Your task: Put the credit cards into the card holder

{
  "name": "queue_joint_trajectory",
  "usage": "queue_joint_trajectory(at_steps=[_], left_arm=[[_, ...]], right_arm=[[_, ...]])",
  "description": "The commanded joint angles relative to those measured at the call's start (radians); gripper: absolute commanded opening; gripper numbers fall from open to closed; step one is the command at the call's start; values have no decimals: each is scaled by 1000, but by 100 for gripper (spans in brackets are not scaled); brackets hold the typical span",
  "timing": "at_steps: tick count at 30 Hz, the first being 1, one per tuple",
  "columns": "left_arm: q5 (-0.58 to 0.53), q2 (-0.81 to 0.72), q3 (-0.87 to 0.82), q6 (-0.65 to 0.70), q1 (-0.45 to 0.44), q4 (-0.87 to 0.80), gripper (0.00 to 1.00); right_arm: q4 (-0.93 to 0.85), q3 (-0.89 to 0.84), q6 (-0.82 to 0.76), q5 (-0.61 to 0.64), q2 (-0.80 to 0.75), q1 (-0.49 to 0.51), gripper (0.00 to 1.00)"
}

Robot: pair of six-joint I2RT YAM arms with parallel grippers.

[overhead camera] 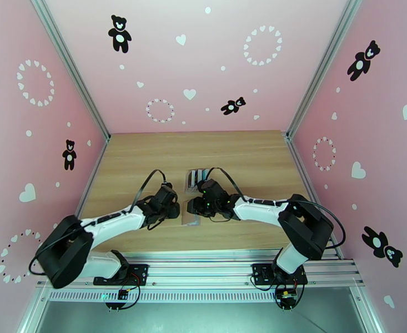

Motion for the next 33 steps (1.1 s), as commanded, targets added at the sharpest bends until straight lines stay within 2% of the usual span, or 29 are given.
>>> queue_joint_trajectory(at_steps=[1,5,9,16,23,33], left_arm=[[-16,-115,-41,27,-11,-56,47],[-28,-242,-78,30,-33,-95,52],[-46,-329,-99,29,-88,-123,62],[-55,-431,-140,-16,-163,-131,65],[-75,-437,-135,-26,-226,-114,65],[-112,-379,-85,-18,-242,-99,66]], right_arm=[[-4,51,3,-12,-2,10,44],[2,80,8,-24,32,16,43],[1,104,11,-25,55,19,43],[18,132,22,-43,92,21,43],[24,161,26,-56,117,27,43],[30,207,35,-71,153,44,43]])
